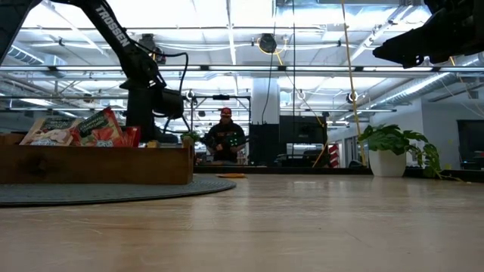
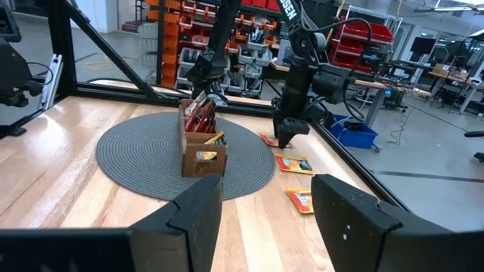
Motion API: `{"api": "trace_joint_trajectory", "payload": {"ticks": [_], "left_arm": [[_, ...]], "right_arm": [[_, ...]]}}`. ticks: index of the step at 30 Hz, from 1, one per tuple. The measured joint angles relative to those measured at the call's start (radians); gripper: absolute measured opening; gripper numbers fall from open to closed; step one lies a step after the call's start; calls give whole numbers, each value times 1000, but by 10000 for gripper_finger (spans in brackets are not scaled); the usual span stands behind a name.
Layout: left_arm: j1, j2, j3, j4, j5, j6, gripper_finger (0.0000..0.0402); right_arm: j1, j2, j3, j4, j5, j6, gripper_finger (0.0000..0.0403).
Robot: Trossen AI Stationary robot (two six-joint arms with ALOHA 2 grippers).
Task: Pick & Place Tea
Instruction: Put the yellow tea bag into the right section of the wooden organizer
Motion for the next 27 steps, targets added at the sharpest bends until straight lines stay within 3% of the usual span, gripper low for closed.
{"api": "trace_joint_trajectory", "payload": {"ticks": [4,10,14,21,27], "left_arm": [[1,0,0,8,-10,-2,222],[2,0,0,15,-22,21,98],[2,-1,8,8,-57,198,16],[-47,-146,-2,39,-269,281,6],[-190,-326,3,54,-381,216,4]], "right_arm": [[0,0,0,0,0,0,187],[0,0,0,0,0,0,187],[0,0,0,0,0,0,187],[0,0,0,0,0,0,187],[0,0,0,0,0,0,187]]}}
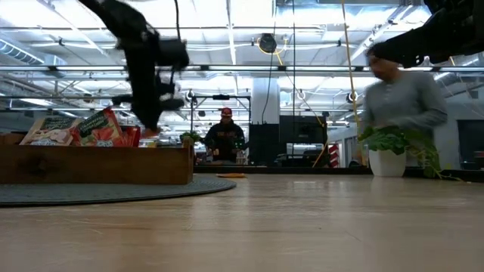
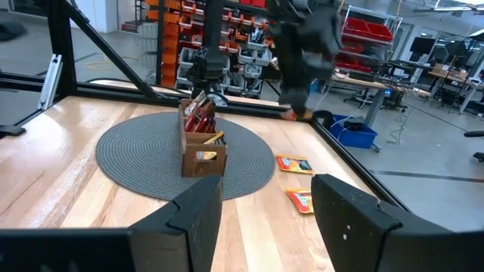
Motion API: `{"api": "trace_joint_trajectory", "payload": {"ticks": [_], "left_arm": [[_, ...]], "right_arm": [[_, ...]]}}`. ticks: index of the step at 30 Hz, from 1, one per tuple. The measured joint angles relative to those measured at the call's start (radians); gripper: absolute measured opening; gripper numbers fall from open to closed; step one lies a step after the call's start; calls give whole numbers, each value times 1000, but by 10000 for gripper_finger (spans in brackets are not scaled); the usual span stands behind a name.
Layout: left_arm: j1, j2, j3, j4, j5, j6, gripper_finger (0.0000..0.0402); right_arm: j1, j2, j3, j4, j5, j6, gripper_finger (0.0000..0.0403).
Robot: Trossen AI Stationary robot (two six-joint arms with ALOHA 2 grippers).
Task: Pick & Place Tea
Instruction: Put the yellow tea bag into the right section of the wooden organizer
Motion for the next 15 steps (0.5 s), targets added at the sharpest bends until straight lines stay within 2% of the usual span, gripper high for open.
{"api": "trace_joint_trajectory", "payload": {"ticks": [5,10,15], "left_arm": [[-209,-87,-12,40,-146,-111,3],[-446,-97,-54,129,-328,-198,3],[-623,-97,-100,182,-478,-312,3]], "right_arm": [[0,0,0,0,0,0,187],[0,0,0,0,0,0,187],[0,0,0,0,0,0,187]]}}
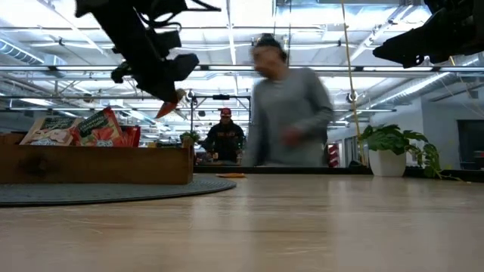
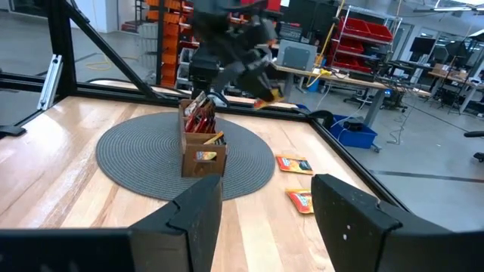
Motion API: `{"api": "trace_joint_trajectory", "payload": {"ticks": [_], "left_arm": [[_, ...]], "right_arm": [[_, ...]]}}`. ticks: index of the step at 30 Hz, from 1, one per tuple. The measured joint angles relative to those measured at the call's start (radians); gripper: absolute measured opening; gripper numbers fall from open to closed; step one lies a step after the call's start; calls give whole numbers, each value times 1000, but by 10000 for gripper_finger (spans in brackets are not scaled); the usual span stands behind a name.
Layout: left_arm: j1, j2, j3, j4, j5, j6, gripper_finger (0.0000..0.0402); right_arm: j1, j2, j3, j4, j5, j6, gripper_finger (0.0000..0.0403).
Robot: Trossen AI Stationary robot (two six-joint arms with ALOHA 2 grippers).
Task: Pick & Place Tea
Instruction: Put the yellow tea bag into the right section of the wooden organizer
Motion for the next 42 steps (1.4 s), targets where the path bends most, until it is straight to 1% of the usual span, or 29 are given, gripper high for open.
{"api": "trace_joint_trajectory", "payload": {"ticks": [2,6,10,13,18,21,24,26,30,33,37,42], "left_arm": [[-51,0,-10,4,-24,-56,3],[-134,46,-35,77,-23,-126,3],[-193,142,-39,189,-14,-141,3],[-218,222,-20,214,-13,-152,3],[-224,278,18,190,-9,-177,3],[-224,278,40,112,-7,-203,3],[-231,276,80,-24,-14,-266,3],[-245,275,105,-78,-15,-305,3],[-269,275,109,-88,-6,-348,3],[-273,281,109,-99,38,-382,3],[-273,322,109,-119,59,-410,3],[-262,375,109,-113,101,-398,6]], "right_arm": [[0,0,0,0,0,0,187],[0,0,0,0,0,0,187],[0,0,0,1,0,0,187],[0,0,0,9,0,0,187],[0,5,0,22,0,0,187],[0,7,0,22,0,0,187],[0,7,0,22,0,0,187],[0,7,0,22,0,0,187],[0,7,0,22,0,0,187],[0,7,0,22,0,0,187],[0,7,0,22,0,0,187],[0,7,0,23,0,0,187]]}}
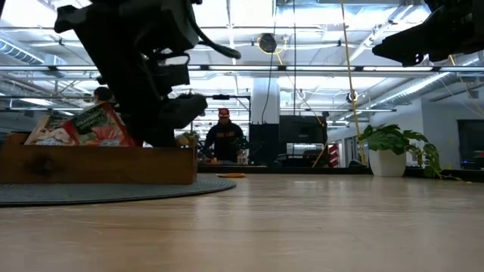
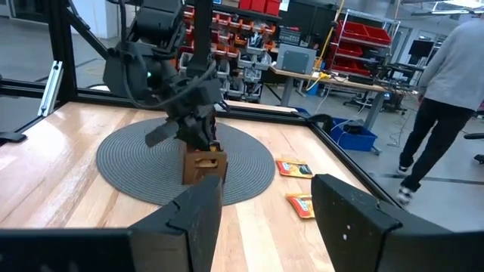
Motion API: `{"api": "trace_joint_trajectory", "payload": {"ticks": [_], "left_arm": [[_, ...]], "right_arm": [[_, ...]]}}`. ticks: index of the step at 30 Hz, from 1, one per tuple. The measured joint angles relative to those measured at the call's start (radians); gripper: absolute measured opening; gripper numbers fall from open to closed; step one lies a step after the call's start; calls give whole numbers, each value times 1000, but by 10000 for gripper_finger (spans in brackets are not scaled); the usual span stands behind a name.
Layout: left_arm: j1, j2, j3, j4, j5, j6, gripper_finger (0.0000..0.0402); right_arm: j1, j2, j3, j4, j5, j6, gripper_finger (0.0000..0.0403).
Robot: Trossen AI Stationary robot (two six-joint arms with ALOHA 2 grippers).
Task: Pick & Place Tea
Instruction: Put the yellow tea bag into the right section of the wooden organizer
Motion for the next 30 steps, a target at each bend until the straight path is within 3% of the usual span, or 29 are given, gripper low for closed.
{"api": "trace_joint_trajectory", "payload": {"ticks": [8,15,19,30], "left_arm": [[42,-2,0,4,108,39,117],[45,-21,2,0,140,55,216],[39,-67,-1,-12,131,63,235],[47,-178,-1,-59,13,90,232]], "right_arm": [[0,0,0,-1,0,0,187],[0,0,0,-1,0,0,187],[0,1,0,-1,0,0,187],[0,0,0,-1,0,0,187]]}}
